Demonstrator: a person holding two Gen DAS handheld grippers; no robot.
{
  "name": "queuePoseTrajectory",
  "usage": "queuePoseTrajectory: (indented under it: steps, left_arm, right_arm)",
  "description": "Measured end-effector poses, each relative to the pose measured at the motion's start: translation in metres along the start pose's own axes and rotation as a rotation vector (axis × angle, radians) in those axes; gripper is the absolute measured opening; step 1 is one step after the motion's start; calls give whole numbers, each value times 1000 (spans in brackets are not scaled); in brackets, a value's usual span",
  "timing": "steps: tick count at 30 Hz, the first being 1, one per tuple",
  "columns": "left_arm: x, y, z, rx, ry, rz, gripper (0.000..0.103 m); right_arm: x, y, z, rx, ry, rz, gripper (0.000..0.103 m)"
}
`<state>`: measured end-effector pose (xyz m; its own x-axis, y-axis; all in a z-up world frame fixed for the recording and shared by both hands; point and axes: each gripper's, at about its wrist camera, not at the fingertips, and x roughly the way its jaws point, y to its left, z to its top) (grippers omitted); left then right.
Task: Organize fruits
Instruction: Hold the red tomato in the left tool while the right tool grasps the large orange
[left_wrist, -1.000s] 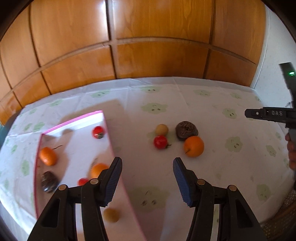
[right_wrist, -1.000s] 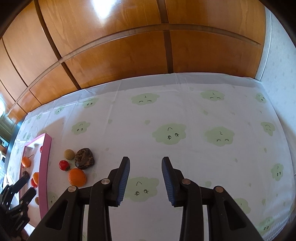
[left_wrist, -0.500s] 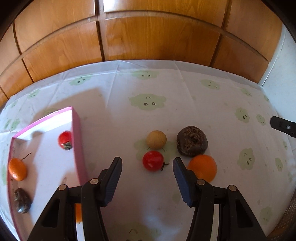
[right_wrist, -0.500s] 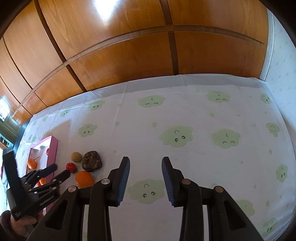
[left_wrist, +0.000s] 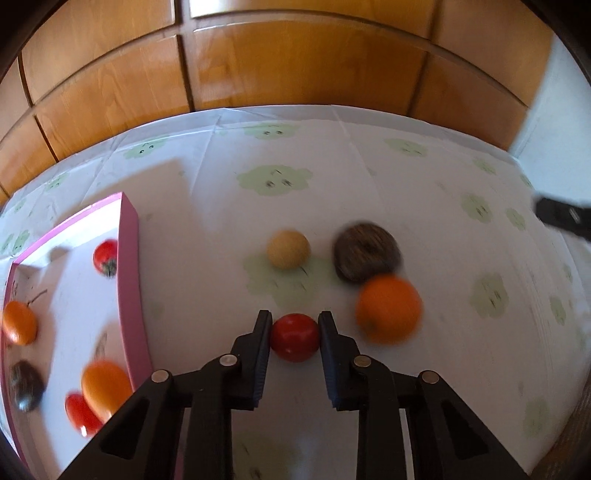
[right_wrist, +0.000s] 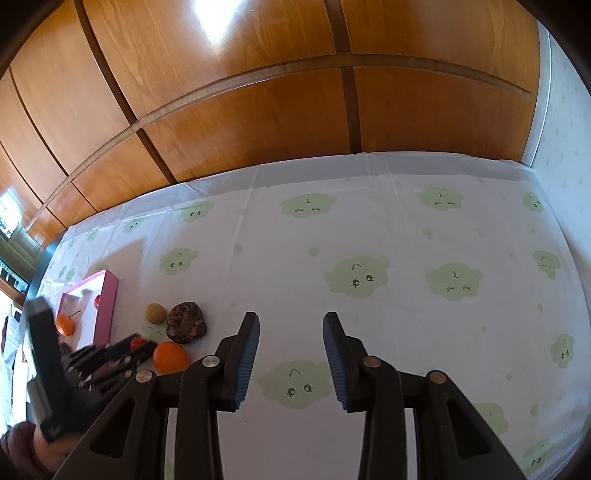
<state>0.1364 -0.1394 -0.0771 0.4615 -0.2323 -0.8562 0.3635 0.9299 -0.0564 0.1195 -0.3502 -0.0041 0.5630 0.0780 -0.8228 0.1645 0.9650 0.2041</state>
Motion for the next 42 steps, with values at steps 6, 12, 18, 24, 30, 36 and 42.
queuePoseTrajectory:
  steps: [6, 12, 18, 24, 30, 36, 42]
  left_arm:
    - [-25, -20, -44, 46, -25, -20, 26]
    - [-37, -39, -75, 132, -88, 6, 26]
    - [-37, -40, -83, 148, -134, 16, 26]
    - [-37, -40, -82, 152, -144, 14, 26]
    - [-37, -40, -84, 149, -155, 14, 26]
    - [-38, -41, -86, 149, -163, 17, 26]
    - [-38, -41, -86, 149, -169, 17, 26]
  right_arm:
    - [2, -1, -3, -10, 13, -23, 36]
    - [4, 1, -5, -27, 18, -36, 36]
    - [7, 3, -9, -45, 38, -34, 36]
    - [11, 8, -12, -64, 54, -35, 36]
    - [14, 10, -13, -77, 69, -38, 36]
    - [16, 11, -14, -87, 80, -37, 36]
    - [19, 12, -14, -96, 93, -38, 36]
